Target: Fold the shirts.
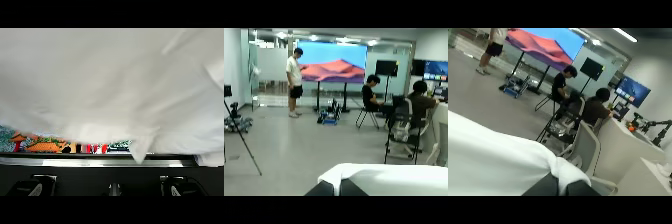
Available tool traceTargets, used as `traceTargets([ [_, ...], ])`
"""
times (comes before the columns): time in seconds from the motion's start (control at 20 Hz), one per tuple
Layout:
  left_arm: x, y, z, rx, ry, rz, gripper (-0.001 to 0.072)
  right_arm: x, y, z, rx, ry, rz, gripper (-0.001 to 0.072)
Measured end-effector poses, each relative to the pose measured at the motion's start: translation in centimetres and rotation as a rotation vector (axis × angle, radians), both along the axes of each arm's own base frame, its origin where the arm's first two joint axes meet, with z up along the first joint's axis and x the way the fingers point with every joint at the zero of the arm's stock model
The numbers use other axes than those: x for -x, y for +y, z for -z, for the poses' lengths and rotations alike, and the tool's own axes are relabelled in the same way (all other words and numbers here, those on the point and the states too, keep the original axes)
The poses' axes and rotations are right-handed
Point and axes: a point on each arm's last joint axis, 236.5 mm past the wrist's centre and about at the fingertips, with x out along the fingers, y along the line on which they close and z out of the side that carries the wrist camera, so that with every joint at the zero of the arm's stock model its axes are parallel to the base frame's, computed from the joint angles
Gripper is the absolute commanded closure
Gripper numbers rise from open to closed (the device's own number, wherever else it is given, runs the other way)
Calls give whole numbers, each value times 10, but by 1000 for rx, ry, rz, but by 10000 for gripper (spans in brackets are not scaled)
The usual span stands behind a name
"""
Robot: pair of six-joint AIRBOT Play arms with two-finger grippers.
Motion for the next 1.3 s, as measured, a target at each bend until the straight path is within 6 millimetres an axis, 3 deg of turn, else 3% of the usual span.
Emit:
traceTargets([
  [0.1,-37,0,44,-17,159,-8,682,-37,2,38,-12,157,4,684],
  [0.2,-83,2,111,-38,363,-24,682,-82,4,94,-14,366,12,684],
  [0.4,-161,6,283,-90,793,-51,682,-184,21,261,-46,822,4,682],
  [0.55,-197,7,401,-82,1043,-66,674,-243,46,374,-169,1017,-30,682],
  [0.6,-204,6,431,-69,1104,-75,638,-259,58,407,-229,1062,-51,681],
  [0.7,-213,6,484,-24,1218,-101,637,-278,83,460,-353,1143,-94,670],
  [0.75,-215,2,507,10,1270,-106,590,-283,94,478,-412,1169,-112,560],
  [0.85,-216,-4,536,55,1337,-109,137,-291,107,501,-495,1200,-135,202],
  [0.9,-215,-4,546,65,1363,-107,110,-294,107,503,-511,1204,-146,162],
  [1.0,-209,3,554,47,1415,-91,112,-295,92,496,-499,1203,-164,167],
  [1.1,-184,22,563,13,1518,-81,112,-283,57,491,-473,1244,-151,269],
  [1.2,-139,40,577,45,1660,-70,112,-254,15,499,-470,1348,-125,291],
  [1.3,-83,41,594,148,1797,-23,112,-215,-9,515,-475,1485,-134,291],
])
